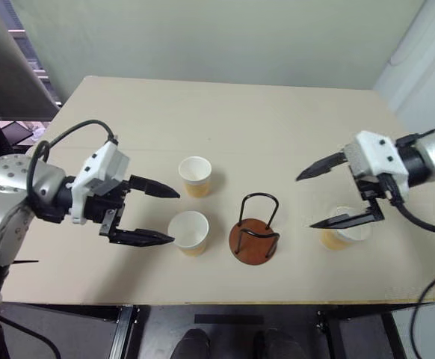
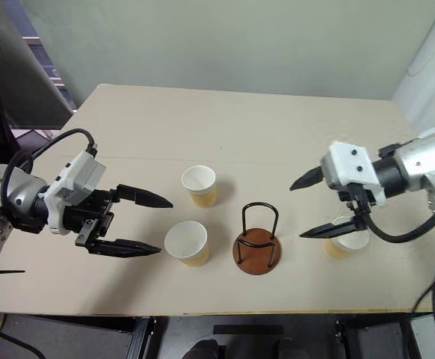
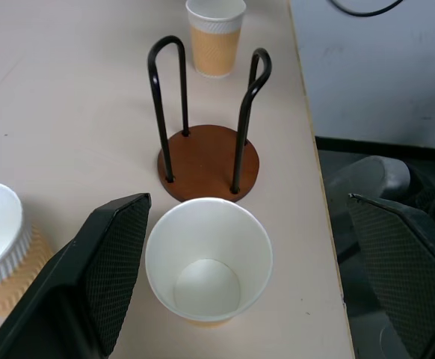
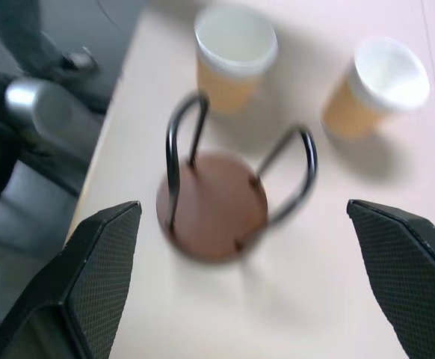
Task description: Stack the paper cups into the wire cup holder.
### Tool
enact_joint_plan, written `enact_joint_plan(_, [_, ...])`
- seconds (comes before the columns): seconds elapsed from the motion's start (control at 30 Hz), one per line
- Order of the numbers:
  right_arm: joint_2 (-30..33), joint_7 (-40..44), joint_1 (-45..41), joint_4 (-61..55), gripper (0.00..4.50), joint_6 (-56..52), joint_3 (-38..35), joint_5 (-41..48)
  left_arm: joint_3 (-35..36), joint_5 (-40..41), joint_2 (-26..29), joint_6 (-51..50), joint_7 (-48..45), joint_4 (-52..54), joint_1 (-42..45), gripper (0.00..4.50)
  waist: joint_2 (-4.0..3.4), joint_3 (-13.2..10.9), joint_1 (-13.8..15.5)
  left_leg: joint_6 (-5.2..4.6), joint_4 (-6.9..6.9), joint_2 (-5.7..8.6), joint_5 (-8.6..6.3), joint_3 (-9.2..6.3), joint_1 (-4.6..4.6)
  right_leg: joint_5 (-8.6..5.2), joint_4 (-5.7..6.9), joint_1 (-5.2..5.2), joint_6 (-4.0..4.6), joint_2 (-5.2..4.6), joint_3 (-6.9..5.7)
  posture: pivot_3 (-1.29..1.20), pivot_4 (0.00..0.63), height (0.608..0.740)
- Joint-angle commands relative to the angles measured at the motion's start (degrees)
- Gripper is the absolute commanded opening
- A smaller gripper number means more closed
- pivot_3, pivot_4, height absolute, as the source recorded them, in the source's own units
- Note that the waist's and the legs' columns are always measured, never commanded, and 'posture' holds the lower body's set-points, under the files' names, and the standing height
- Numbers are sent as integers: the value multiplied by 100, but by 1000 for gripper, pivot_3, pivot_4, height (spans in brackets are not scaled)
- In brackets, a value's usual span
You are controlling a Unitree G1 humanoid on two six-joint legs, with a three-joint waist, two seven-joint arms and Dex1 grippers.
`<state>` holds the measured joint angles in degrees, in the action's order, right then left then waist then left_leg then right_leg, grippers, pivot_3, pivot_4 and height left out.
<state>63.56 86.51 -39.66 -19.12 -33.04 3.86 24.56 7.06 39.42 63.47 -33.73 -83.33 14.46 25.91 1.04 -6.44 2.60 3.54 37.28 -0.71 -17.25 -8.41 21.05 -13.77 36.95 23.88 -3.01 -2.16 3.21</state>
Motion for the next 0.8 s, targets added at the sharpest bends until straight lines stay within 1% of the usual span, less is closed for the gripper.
enact_joint_plan(0.03, [539,-182,679,-194,4475,-13,-435,-197,90,7,-61,101,26,32,-9,4500,0,-1,14,0,0,1,0,1,1,0,-1,0,-1,-1,3,0,150,740])
enact_joint_plan(0.13, [852,-323,1241,-93,4475,189,-521,-445,63,-19,-96,125,-2,-25,21,4500,0,-1,22,0,1,0,0,3,-4,1,1,0,-1,-2,4,0,150,740])
enact_joint_plan(0.37, [1094,-499,1840,173,4475,682,-514,-840,47,-19,-110,141,-60,-25,56,4500,0,-1,-1,-2,2,-2,-1,3,-16,1,1,0,-2,-1,9,0,150,740])
enact_joint_plan(0.5, [1105,-563,2033,351,4475,1064,-352,-1161,89,7,-90,99,-22,41,13,4500,0,-1,5,-6,8,-2,-3,1,-11,2,2,1,-3,-1,8,0,150,740])
enact_joint_plan(0.63, [995,-632,2012,613,4475,1351,-76,-1535,134,41,-75,49,30,107,-28,4500,1,-1,5,-8,10,-2,-5,0,-11,2,3,1,-4,-1,8,0,150,740])
enact_joint_plan(0.7, [898,-614,1948,664,4109,1408,73,-1615,159,46,-62,32,51,118,-48,4500,1,-1,4,-9,10,-2,-5,-1,-11,2,3,1,-4,-1,8,0,150,740])
enact_joint_plan(0.73, [862,-601,1913,684,3856,1430,128,-1642,179,50,-51,24,57,122,-59,4500,0,-1,3,-9,10,-2,-5,0,-12,3,4,1,-5,-1,7,0,150,740])
enact_joint_plan(0.8, [782,-592,1831,729,3150,1463,231,-1700,213,57,-33,12,67,129,-83,4500,0,-1,0,-9,10,-2,-5,2,-11,3,5,1,-6,-1,8,0,150,740])
